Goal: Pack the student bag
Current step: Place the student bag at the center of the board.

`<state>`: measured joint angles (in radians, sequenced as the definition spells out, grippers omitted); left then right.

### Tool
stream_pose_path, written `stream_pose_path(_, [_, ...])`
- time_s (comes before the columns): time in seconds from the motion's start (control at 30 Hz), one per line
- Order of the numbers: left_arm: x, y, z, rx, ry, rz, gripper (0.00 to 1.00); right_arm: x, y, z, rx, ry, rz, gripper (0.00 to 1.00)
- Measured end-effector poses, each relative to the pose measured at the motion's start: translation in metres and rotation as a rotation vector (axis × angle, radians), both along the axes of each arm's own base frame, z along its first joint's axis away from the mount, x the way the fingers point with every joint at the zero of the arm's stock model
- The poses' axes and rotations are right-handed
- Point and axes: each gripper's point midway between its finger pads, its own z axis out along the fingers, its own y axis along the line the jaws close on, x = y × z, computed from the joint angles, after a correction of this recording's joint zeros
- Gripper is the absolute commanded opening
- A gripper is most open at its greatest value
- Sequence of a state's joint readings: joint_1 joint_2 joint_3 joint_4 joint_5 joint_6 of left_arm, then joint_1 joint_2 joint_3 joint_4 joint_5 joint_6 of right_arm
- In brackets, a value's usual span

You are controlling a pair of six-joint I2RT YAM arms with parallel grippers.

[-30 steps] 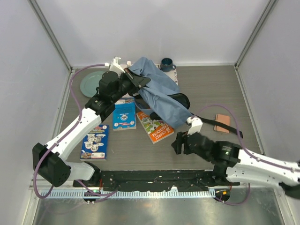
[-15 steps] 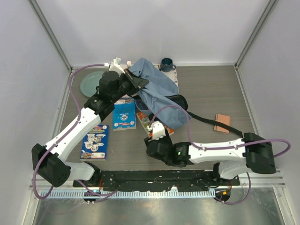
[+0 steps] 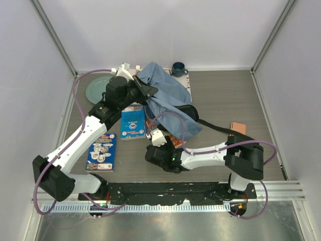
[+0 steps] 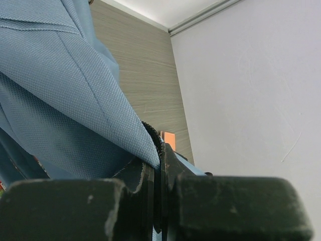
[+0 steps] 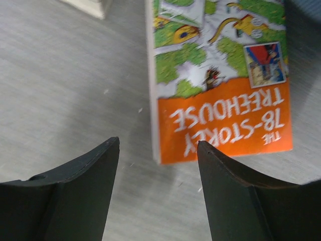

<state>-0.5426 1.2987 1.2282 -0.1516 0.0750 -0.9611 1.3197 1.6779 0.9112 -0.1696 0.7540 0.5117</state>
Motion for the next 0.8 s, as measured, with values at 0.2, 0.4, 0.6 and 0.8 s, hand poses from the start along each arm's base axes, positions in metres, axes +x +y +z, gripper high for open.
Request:
stream_pose_path(0.2, [-0.001,0.003,-0.001,0.005,0.005,0.007,0.00,0.030,-0.013,-0.011,-0.048,0.004,-0.054,0.65])
stream_pose_path(0.4, [0.000,0.008,-0.006,0.015,0.016,0.023,0.00,0.036,-0.012,-0.018,-0.091,0.001,-0.051,0.33])
stream_pose_path(0.6, [-0.003,0.011,-0.004,0.014,0.011,0.023,0.00,0.037,-0.002,-0.014,-0.033,0.002,-0.056,0.01])
stream_pose_path(0.8, [-0.004,0.011,-0.003,0.013,0.009,0.018,0.00,0.028,-0.013,-0.012,0.049,0.033,-0.086,0.01])
